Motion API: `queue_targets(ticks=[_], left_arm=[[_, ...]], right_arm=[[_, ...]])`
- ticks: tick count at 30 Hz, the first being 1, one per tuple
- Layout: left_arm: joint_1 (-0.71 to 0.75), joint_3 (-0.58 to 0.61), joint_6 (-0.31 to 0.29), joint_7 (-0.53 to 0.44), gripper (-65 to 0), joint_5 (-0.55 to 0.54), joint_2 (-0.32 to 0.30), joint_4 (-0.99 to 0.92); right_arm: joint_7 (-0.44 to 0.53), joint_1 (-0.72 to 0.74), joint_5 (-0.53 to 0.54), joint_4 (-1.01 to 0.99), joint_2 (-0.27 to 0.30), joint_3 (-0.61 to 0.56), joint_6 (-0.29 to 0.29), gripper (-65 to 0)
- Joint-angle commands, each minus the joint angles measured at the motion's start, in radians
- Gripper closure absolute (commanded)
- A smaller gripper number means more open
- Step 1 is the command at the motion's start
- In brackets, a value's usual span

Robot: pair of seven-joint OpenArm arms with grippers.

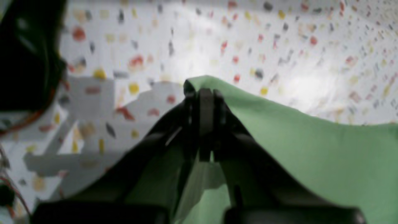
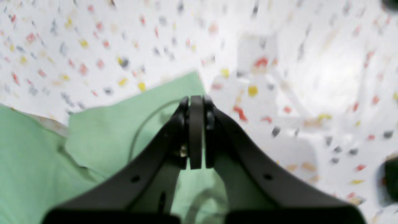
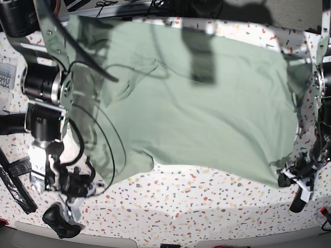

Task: Fold the T-shirt properly
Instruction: 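Drag the folded edge with both grippers away from the collar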

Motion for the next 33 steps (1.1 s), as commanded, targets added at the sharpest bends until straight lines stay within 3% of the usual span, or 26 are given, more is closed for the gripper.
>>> queue_targets(ticks=[1,12,16,19,28,30,33], left_arm=[[-0.043,-0.002,-0.004,-0.025,0.0,-0.016,-0.016,0.014],[-0.044,-0.002,-0.004,0.042,0.0,-0.016,-0.016,0.014],[-0.044,-0.002,-0.005,0.065,0.0,-0.016,-0.016,0.014],[-0.044,-0.002,-0.005,0.076,0.0,-0.016,-0.016,0.014],[-0.044,-0.002,-0.005,0.081,0.0,-0.017,-0.016,0.014],[-0.044,-0.002,-0.005,0.081,0.0,-0.017,-0.016,0.014],[-0.044,-0.002,-0.005,0.079,0.0,-0.017,-0.016,0.014]], right_arm=[[0.009,0.053,0.010,0.017,0.011,0.000,0.000,0.0],[-0.070,0.044,0.010,0.017,0.015,0.000,0.001,0.0],[-0.071,-0.006,-0.019,0.017,0.025,0.000,0.001,-27.2],[-0.056,-0.060,-0.063,0.017,0.038,0.000,0.000,-34.8],[-0.009,-0.221,-0.059,0.017,0.039,0.000,0.000,-33.1],[-0.026,-0.241,-0.024,0.017,0.039,0.000,0.001,-26.6],[-0.036,-0.257,0.027,0.017,0.039,0.000,0.002,-11.8]])
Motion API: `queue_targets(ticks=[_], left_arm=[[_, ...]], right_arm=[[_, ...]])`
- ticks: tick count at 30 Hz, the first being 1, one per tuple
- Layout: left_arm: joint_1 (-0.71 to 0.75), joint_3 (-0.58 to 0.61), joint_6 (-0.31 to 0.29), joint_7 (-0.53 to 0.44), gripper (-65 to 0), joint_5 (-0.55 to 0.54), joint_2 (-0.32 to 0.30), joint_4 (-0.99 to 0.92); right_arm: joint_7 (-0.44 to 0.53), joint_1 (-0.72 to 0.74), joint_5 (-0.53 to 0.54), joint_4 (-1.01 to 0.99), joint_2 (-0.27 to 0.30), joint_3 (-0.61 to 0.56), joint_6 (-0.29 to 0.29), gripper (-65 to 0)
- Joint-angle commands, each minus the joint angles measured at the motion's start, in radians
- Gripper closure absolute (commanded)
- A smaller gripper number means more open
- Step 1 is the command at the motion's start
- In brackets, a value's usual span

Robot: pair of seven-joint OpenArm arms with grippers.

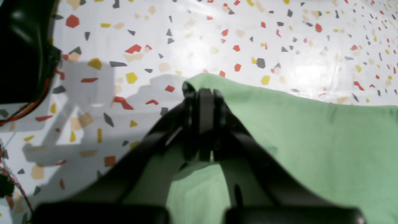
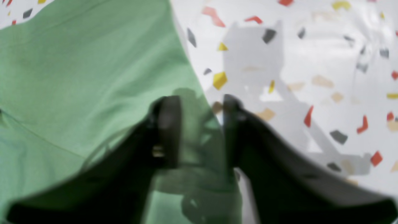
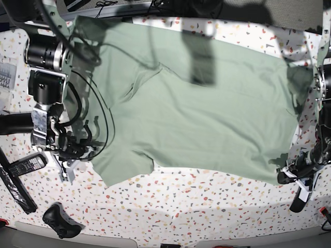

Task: Fold the T-shirt properly
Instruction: 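Drag the folded edge with both grippers away from the collar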

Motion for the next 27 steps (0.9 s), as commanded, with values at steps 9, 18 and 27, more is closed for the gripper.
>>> queue_targets(ticks=[9,18,27], left_arm=[[-0.039,-0.002,-0.004,-0.024,0.0,-0.014,-0.014,0.014],[-0.039,-0.002,-0.004,-0.023,0.0,-0.014,-0.014,0.014],[-0.039,-0.002,-0.004,-0.023,0.0,-0.014,-0.014,0.014]], right_arm=[[-0.070,0.066,0.006,0.000,0.004,-0.002,0.008,0.0],[-0.111,0.142,0.006,0.000,0.006,-0.002,0.011,0.0],[-0.117,0.175,0.073,0.001,0.006,-0.002,0.046,0.0]])
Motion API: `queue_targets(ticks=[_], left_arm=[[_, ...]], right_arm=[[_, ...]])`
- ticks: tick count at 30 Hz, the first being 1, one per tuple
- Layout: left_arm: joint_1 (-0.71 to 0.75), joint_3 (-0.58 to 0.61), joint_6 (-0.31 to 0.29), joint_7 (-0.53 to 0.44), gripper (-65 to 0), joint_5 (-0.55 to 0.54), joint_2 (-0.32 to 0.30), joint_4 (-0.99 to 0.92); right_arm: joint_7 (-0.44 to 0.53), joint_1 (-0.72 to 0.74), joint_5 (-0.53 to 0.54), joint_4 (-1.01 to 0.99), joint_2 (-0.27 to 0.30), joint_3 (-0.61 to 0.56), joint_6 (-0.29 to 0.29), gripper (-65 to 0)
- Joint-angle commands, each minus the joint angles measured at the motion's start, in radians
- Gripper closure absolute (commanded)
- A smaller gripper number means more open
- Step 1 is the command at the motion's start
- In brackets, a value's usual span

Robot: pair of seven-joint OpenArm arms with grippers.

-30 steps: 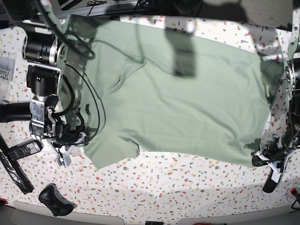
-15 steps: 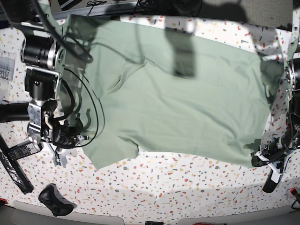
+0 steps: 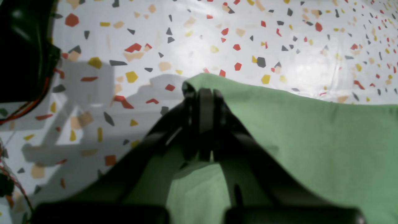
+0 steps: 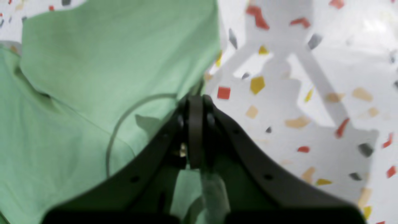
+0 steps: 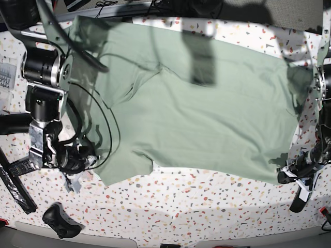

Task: Fold the T-shirt properly
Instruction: 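Drag the folded edge with both grippers away from the collar, then hold the shirt edge with both grippers and pull it taut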

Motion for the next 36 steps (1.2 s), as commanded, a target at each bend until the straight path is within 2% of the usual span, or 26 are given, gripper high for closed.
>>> queue_targets(ticks=[1,7,11,17,25,30,36], left_arm=[[-0.039,-0.002,-0.005,-0.023,0.0,-0.015,-0.014,0.014],[-0.040,-0.002,-0.004,-0.024,0.0,-0.018,-0.014,0.014],[-0.041,-0.002,-0.004,-0.023,0.0,-0.018,-0.014,0.014],[-0.042,-0.002,-0.004,-0.030,0.0,-0.025,-0.014,0.014],[-0.043,-0.002,-0.004,-0.005,0.0,-0.102,-0.018,0.014],[-0.041,-0.002,-0.005,0.079,0.0,-0.122,-0.029,0.014],[-0.041,-0.002,-0.005,0.085,0.0,-0.130,-0.033,0.014]], right_arm=[[0.019,0.048,0.021,0.014,0.011,0.000,0.010,0.0],[0.031,0.109,0.016,0.014,0.011,0.000,-0.012,0.0],[0.042,0.154,-0.039,0.014,0.011,0.000,-0.038,0.0],[0.049,0.212,-0.055,0.014,0.010,0.000,-0.039,0.0],[0.005,0.309,-0.044,0.013,0.008,0.000,-0.039,0.0],[-0.037,0.300,0.002,0.013,0.008,0.000,-0.028,0.0],[0.002,0.249,-0.011,0.013,0.013,0.000,-0.024,0.0]])
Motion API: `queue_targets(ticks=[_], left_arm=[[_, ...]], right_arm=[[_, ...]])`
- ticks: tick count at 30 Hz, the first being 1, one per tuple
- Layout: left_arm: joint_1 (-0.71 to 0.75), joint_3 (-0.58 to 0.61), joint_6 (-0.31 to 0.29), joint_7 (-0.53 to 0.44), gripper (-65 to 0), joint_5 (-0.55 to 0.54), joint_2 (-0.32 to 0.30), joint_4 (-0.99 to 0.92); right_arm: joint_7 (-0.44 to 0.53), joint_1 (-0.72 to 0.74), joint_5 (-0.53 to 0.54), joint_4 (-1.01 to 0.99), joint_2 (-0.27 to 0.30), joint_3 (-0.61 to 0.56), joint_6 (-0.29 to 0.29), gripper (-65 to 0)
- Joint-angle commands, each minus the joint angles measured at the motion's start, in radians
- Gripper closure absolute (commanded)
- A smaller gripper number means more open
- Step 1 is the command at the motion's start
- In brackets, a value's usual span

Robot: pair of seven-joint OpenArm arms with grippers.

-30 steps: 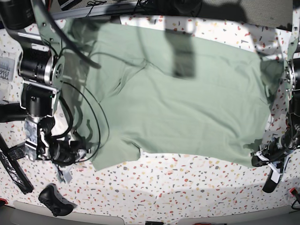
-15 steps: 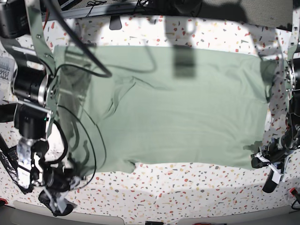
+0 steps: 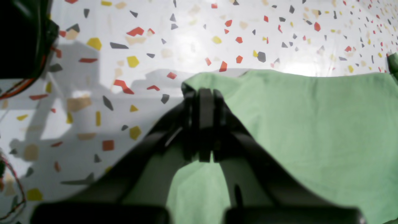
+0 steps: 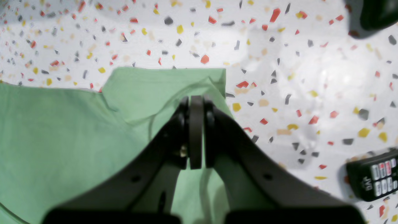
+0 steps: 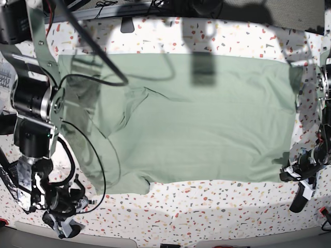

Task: Fold the T-shirt properly
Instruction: 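Hold the shirt edge with both grippers and pull it taut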

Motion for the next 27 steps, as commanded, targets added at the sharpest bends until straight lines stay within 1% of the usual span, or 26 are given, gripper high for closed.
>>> queue_targets(ticks=[1,2,4,5,6,7,8,9,11,12,13,15,18,20,22,27], left_arm=[[-0.039,-0.002,-0.007,-0.019,0.0,-0.024,-0.014,0.014],[-0.039,-0.002,-0.006,-0.016,0.0,-0.025,-0.014,0.014],[-0.039,-0.002,-0.007,-0.005,0.0,-0.024,-0.014,0.014],[-0.039,-0.002,-0.006,0.001,0.0,-0.024,-0.014,0.014],[-0.039,-0.002,-0.006,0.007,0.0,-0.024,-0.014,0.014],[-0.039,-0.002,-0.006,0.011,0.0,-0.024,-0.014,0.014],[-0.039,-0.002,-0.007,0.014,0.0,-0.024,-0.014,0.014],[-0.039,-0.002,-0.007,0.015,0.0,-0.024,-0.014,0.014],[-0.039,-0.002,-0.007,0.014,0.0,-0.024,-0.014,0.014],[-0.039,-0.002,-0.007,0.014,0.0,-0.024,-0.014,0.014],[-0.039,-0.002,-0.006,0.014,0.0,-0.024,-0.014,0.014],[-0.039,-0.002,-0.007,0.014,0.0,-0.024,-0.014,0.014],[-0.039,-0.002,-0.006,0.019,0.0,-0.024,-0.014,0.014],[-0.039,-0.002,-0.007,0.030,0.0,-0.024,-0.014,0.014],[-0.039,-0.002,-0.007,0.030,0.0,-0.024,-0.014,0.014],[-0.041,-0.002,-0.006,0.028,0.0,-0.024,-0.015,0.014]], right_arm=[[0.047,0.030,-0.016,0.017,0.013,0.000,0.007,0.0],[0.084,0.018,-0.052,0.017,0.016,0.000,0.008,-1.9],[0.166,-0.013,-0.137,0.017,0.024,0.000,0.005,-19.7],[0.208,-0.032,-0.158,0.016,0.033,0.000,0.002,-27.0],[0.243,-0.052,-0.171,0.016,0.042,0.000,-0.002,-32.4],[0.276,-0.072,-0.174,0.016,0.052,0.000,-0.005,-35.4],[0.302,-0.090,-0.173,0.015,0.061,0.000,-0.008,-36.1],[0.324,-0.105,-0.173,0.015,0.069,0.000,-0.030,-36.1],[0.328,-0.122,-0.169,0.015,0.075,0.001,-0.122,-36.0],[0.327,-0.129,-0.169,0.014,0.074,0.001,-0.157,-36.0],[0.328,-0.136,-0.169,0.013,0.074,0.001,-0.166,-36.0],[0.335,-0.146,-0.169,0.006,0.068,0.001,-0.166,-36.0],[0.401,-0.157,-0.171,-0.040,0.068,0.001,-0.167,-36.0],[0.442,-0.156,-0.203,-0.081,0.071,0.001,-0.173,-36.0],[0.450,-0.154,-0.223,-0.094,0.071,0.001,-0.176,-36.0],[0.456,-0.138,-0.222,-0.093,0.072,0.001,-0.176,-36.0]])
